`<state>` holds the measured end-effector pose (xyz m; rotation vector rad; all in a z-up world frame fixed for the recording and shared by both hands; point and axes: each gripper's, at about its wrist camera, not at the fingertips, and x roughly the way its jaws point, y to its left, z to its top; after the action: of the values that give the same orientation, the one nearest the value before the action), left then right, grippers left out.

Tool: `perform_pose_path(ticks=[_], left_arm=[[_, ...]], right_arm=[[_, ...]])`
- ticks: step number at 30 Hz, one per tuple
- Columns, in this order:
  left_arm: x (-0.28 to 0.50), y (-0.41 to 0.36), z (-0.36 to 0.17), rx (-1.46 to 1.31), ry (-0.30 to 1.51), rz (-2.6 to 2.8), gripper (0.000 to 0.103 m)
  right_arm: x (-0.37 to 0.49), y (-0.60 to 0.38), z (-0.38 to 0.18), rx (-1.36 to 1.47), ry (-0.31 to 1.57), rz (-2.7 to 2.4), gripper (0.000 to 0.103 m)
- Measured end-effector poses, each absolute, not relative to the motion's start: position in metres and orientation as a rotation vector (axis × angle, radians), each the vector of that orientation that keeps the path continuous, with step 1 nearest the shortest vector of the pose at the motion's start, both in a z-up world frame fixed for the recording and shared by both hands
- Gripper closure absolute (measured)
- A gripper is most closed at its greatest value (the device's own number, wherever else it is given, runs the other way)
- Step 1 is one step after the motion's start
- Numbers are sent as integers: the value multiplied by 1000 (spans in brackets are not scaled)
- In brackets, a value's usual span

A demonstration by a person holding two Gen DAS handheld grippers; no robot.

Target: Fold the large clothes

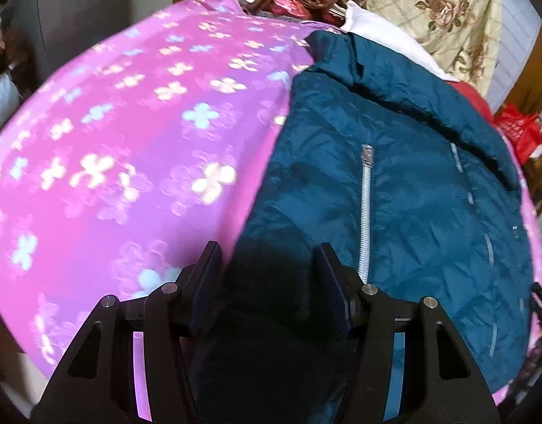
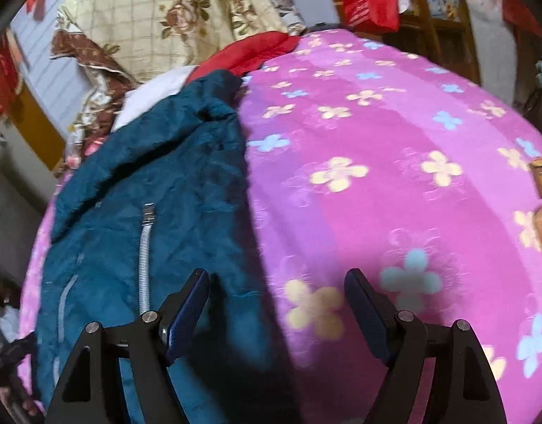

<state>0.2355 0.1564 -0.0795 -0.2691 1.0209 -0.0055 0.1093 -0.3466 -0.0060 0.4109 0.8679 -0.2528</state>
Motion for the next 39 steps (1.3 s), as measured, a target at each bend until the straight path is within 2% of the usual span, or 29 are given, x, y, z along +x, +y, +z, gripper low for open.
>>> perform_pose_path(ticks=[7,10,17,27,39], left_arm=[[237,167,-85,-423,1061,-81,47],[238,174,-87,-493,1061,-115,44],[236,186,-87,-621,1061,-231,42],[222,191,-83,-653,1073,-441,42],[203,204,-88,-731,1056,-516,42]], right_arm=[[114,-333,-9,421,876,-179,25],[113,-331,-10,424,875,-166,25],[105,-337,-11,569,900,-33,25],[75,-329,-19,746,941,125,25],[48,-310,-22,796,942,221,25]])
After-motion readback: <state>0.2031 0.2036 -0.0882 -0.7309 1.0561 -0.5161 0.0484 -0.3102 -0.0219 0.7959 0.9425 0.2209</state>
